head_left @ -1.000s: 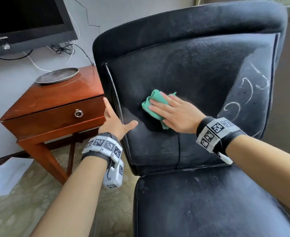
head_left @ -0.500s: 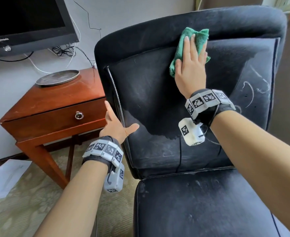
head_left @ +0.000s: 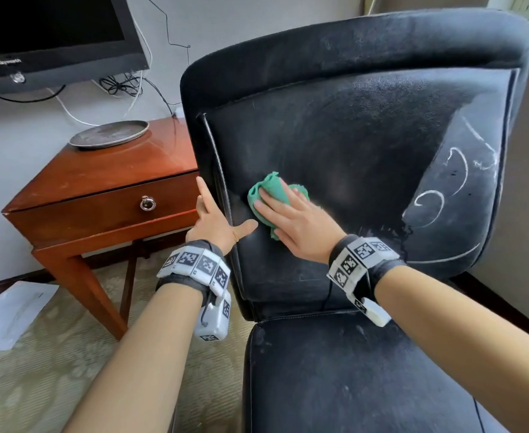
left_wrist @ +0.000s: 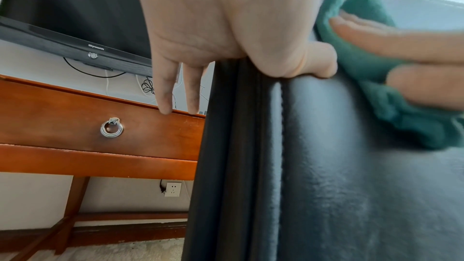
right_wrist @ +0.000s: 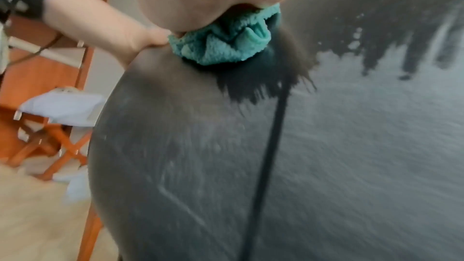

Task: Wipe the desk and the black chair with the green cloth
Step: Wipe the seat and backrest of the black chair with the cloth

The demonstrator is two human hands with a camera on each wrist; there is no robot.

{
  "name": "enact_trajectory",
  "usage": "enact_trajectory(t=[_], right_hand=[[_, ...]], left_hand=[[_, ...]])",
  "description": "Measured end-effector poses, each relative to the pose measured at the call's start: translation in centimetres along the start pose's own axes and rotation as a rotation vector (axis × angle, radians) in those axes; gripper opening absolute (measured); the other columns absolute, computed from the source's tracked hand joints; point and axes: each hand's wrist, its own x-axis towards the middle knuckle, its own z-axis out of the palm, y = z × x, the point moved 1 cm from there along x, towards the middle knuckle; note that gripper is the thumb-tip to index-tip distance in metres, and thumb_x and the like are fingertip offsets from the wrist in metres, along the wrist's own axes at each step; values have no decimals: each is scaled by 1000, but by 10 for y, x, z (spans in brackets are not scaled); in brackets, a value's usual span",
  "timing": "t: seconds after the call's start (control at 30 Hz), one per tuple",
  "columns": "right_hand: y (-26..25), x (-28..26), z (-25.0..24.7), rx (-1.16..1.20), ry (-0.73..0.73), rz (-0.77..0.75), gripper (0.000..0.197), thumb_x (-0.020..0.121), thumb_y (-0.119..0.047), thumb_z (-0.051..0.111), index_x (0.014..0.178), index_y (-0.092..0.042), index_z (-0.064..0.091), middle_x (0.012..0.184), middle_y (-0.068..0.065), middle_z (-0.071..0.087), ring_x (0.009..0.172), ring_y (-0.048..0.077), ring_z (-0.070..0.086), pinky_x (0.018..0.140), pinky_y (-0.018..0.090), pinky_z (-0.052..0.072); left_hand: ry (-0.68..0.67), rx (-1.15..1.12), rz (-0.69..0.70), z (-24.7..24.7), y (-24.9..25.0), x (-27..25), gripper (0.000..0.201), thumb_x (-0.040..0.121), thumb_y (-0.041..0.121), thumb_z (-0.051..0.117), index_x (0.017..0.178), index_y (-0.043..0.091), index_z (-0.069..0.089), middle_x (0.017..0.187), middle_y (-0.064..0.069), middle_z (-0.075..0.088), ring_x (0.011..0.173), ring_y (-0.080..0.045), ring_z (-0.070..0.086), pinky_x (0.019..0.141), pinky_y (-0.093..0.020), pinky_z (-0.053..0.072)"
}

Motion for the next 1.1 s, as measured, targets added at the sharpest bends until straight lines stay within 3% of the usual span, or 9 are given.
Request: enact_trajectory(t=[0.13,0.27,0.4,0.47,0.57,0.7,0.87,1.0,1.1], right_hand=[[3,-7,1,-167,11,-11,58,86,-14,48,141,-4,33,143,15,44,132,42,39,104,48,39],[43,-6,-41,-138,83,402,54,83,-15,38,135,-4,31,142,22,39,123,48,42,98,48,39],[99,-29,-85,-172,136,669,64,93,-20,47,147,1,22,154,21,21,140,46,18,113,52,19],[121,-43,-103,-171,165,807,65,96,-26,42,150,-4,13,157,16,11,143,42,8,115,50,9],[138,-60,-120,-176,160,941,65,97,-35,35,152,-17,5,160,4,4,145,37,-3,114,56,-1],[142,-67,-127,-232,91,995,65,97,-43,29,152,-22,2,160,-1,2,145,34,-11,110,62,-7],[141,-63,-126,-274,77,1031,68,96,-46,31,152,-18,5,159,6,6,143,41,-12,106,67,-8],[144,-60,-120,-206,154,984,67,97,-35,38,151,-8,9,157,16,11,145,38,-4,114,55,1],[147,-57,-117,-185,153,791,64,96,-31,36,150,-5,13,156,18,14,145,38,1,117,47,7]], left_hand=[[2,42,-7,-4,6,-5,121,81,51,66,141,18,-34,159,-11,0,134,-34,36,97,-47,37],[29,51,10,-5,9,-12,117,82,51,64,143,15,-30,159,-11,2,134,-35,34,99,-46,36],[30,-138,58,-7,12,-22,120,80,41,70,145,10,-25,158,-13,-9,145,-29,7,114,-39,11],[146,-233,105,-13,21,-25,119,79,40,73,147,6,-19,157,-13,-10,146,-26,-1,115,-33,2],[367,-252,180,-35,48,-20,108,83,37,69,149,4,-10,158,-13,-6,145,-25,1,114,-32,1],[494,-17,341,-69,85,5,98,87,46,58,150,8,-6,159,-10,-5,146,-26,2,117,-48,6],[418,448,390,-85,105,32,92,89,61,41,151,11,-5,159,-5,-11,146,-22,-8,113,-55,-3],[389,460,379,-73,101,37,94,88,62,41,151,12,-6,158,-4,-14,145,-23,-13,113,-57,-2],[402,487,363,-65,98,40,100,85,66,42,150,10,-9,158,-9,-14,145,-28,-14,112,-58,2]])
